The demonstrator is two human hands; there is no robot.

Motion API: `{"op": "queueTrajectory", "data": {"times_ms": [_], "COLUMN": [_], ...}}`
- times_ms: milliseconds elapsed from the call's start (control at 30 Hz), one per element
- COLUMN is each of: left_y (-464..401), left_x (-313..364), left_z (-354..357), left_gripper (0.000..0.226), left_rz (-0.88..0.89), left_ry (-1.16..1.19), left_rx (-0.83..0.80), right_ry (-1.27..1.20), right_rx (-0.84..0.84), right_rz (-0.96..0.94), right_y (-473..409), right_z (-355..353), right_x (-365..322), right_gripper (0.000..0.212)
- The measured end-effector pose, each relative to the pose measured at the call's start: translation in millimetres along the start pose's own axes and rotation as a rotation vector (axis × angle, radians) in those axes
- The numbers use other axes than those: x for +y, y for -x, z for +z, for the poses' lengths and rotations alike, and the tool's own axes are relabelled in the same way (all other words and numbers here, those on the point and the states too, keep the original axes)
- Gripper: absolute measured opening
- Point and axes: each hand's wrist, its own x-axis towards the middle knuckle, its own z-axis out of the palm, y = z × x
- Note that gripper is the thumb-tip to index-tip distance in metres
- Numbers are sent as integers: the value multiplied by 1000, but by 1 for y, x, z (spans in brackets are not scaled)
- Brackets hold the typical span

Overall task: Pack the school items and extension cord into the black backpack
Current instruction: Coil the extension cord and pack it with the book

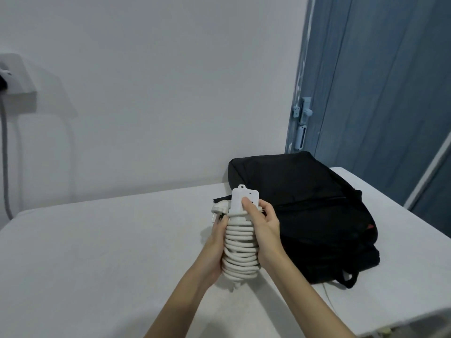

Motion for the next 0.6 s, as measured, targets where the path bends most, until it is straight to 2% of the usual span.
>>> {"op": "queueTrajectory", "data": {"times_ms": [133, 200, 367, 433, 600], "left_y": [-11, -18, -33, -31, -27], "left_x": [4, 11, 34, 40, 52], "left_z": [20, 25, 38, 44, 49], "left_gripper": [32, 30, 20, 18, 33], "left_rz": [128, 173, 276, 317, 373], "left_ry": [-9, -50, -176, -181, -237], "left_rx": [92, 159, 323, 326, 268], "right_ry": [-50, -52, -31, -48, -28], "right_rx": [34, 19, -59, -60, -104], "right_rz": [23, 39, -56, -59, -119], "right_y": [-12, -16, -18, -21, -30], "right_z": [-16, -25, -38, -38, -42], "right_x": [-9, -15, -23, -27, -42], "right_gripper": [38, 39, 32, 31, 29]}}
